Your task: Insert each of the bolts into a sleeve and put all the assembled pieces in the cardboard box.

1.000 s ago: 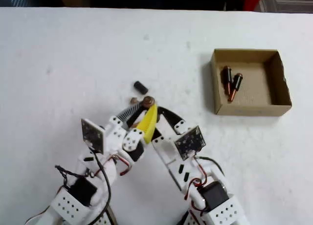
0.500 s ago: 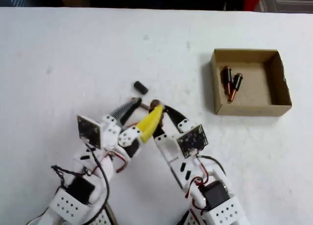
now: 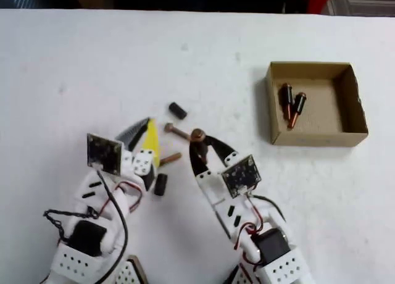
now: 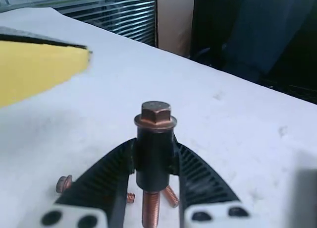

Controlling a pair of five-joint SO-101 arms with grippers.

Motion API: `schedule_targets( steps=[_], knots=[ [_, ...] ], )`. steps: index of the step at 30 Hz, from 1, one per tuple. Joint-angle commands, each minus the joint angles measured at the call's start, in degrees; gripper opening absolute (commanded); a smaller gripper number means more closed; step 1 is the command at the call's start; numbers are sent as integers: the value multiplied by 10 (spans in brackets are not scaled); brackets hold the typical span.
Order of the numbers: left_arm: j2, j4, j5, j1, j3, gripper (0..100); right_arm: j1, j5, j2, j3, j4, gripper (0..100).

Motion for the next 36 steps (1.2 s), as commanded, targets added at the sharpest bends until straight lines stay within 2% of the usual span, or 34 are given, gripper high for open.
schedule_targets(
  steps=[1, 5, 8, 14, 19, 28, 36],
  knots=[
    [-7, 57, -12, -43, -33, 30, 39, 4, -7, 4, 6, 16],
    [-5, 116, -15, -74, -33, 23, 77, 2, -7, 0, 6, 16],
    [-4, 164, -52, -82, -31, 24, 79, 5, -7, -7, 25, 16],
    [-4, 233, -67, -130, -27, 24, 83, 5, -6, -108, 186, 16],
    [-4, 236, -89, -145, 16, 24, 158, 7, -5, -200, 282, 15],
    [-4, 254, -94, -167, 40, 24, 255, 58, 21, -286, 293, 15],
    [-4, 320, -95, -169, 39, 24, 309, 60, 241, -413, 290, 15]
  ],
)
